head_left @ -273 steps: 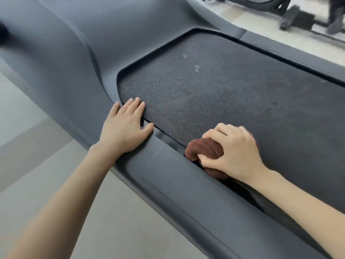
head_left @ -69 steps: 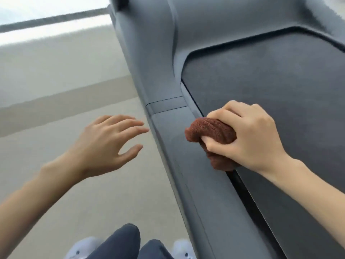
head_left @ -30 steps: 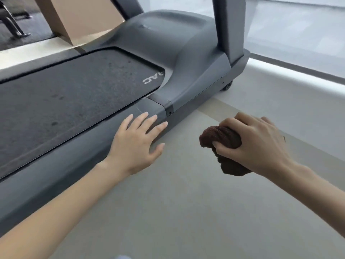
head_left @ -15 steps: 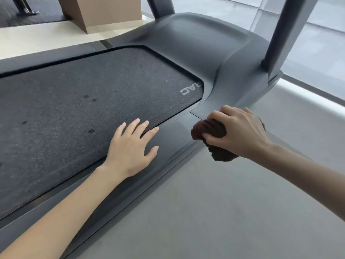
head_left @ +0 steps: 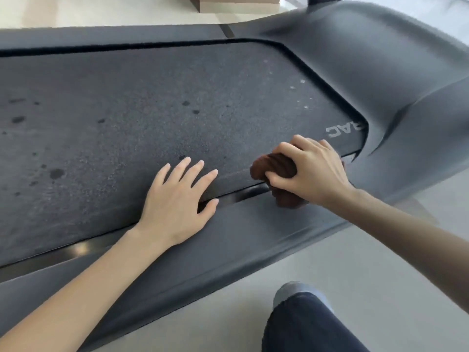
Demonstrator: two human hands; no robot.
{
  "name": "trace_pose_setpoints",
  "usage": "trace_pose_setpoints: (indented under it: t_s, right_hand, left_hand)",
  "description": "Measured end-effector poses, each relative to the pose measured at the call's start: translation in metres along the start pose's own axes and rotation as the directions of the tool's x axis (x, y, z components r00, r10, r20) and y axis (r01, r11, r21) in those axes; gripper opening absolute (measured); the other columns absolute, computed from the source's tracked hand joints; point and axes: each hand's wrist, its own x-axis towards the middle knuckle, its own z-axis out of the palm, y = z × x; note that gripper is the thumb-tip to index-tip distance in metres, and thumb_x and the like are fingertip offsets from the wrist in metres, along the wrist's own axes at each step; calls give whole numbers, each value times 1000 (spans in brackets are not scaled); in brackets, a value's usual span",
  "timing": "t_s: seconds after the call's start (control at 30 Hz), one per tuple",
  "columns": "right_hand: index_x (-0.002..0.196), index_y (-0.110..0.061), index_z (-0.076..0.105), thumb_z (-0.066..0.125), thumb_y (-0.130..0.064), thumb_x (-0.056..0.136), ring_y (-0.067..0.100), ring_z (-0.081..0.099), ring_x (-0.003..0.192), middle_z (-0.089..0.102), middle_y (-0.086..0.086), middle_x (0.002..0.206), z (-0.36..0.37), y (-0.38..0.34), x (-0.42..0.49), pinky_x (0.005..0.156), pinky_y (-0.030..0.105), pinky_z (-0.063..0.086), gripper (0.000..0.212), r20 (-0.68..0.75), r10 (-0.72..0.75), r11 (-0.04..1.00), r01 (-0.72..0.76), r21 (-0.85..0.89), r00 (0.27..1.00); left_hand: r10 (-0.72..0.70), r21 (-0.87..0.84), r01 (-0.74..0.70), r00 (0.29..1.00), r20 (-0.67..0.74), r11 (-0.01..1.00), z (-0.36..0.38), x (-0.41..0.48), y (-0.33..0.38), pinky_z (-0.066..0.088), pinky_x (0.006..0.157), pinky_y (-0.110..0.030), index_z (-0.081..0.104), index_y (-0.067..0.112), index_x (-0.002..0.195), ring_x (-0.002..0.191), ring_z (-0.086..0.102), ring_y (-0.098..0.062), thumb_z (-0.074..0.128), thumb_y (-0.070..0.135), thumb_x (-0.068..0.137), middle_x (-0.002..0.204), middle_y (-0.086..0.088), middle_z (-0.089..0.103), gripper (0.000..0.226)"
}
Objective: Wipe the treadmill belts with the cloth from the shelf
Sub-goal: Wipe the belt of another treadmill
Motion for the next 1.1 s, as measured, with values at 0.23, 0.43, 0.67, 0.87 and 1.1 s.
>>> trace_pose_setpoints:
  t_s: [0.23, 0.43, 0.67, 0.87, 1.1]
  right_hand:
    - [89, -21, 64, 50, -57, 73, 28, 58, 76, 53, 1, 79, 62, -45, 44, 69, 37, 41, 41, -59, -110, 989, 115, 97, 992]
    - [81, -21, 66, 57, -51, 71, 28, 58, 70, 57, 2, 76, 87, -42, 73, 63, 37, 42, 33, -160, -242, 958, 262, 119, 957]
    - [84, -17, 63, 54, -56, 70, 30, 59, 74, 57, 5, 78, 128, -58, 189, 68, 36, 37, 42, -182, -198, 968, 220, 116, 963]
    - [102, -16, 61, 56, -54, 82, 34, 57, 96, 61, 10, 97, 133, -71, 241, 82, 40, 35, 43, -84, -196, 968, 206, 141, 977]
    - [78, -19, 64, 58, -48, 72, 26, 52, 61, 53, 2, 66, 103, -57, 125, 64, 32, 26, 30, -204, -364, 882, 407, 240, 909]
  left_hand:
    - [-303, 38, 302, 953, 14, 952, 2, -15, -63, 30, 107, -53, 47, 19, 139, 135, 37, -31, 25, 57, 87, 143, -9, 46, 68]
    - [-345, 23, 345, 938, 13, 938, 14, -13, -68, 26, 110, -56, 41, 15, 143, 140, 27, -32, 25, 56, 89, 151, -7, 35, 69]
    - [-391, 15, 391, 920, 7, 920, 17, -12, -60, 23, 111, -57, 39, 14, 144, 142, 24, -31, 27, 54, 90, 152, -7, 33, 68]
    - [-419, 21, 418, 908, 20, 908, 13, -11, -59, 23, 113, -52, 39, 18, 144, 143, 22, -26, 27, 57, 90, 153, -2, 31, 67]
    - [-426, 15, 426, 904, 44, 905, 11, -11, -58, 20, 113, -53, 40, 18, 144, 143, 21, -26, 30, 54, 90, 153, -3, 32, 66]
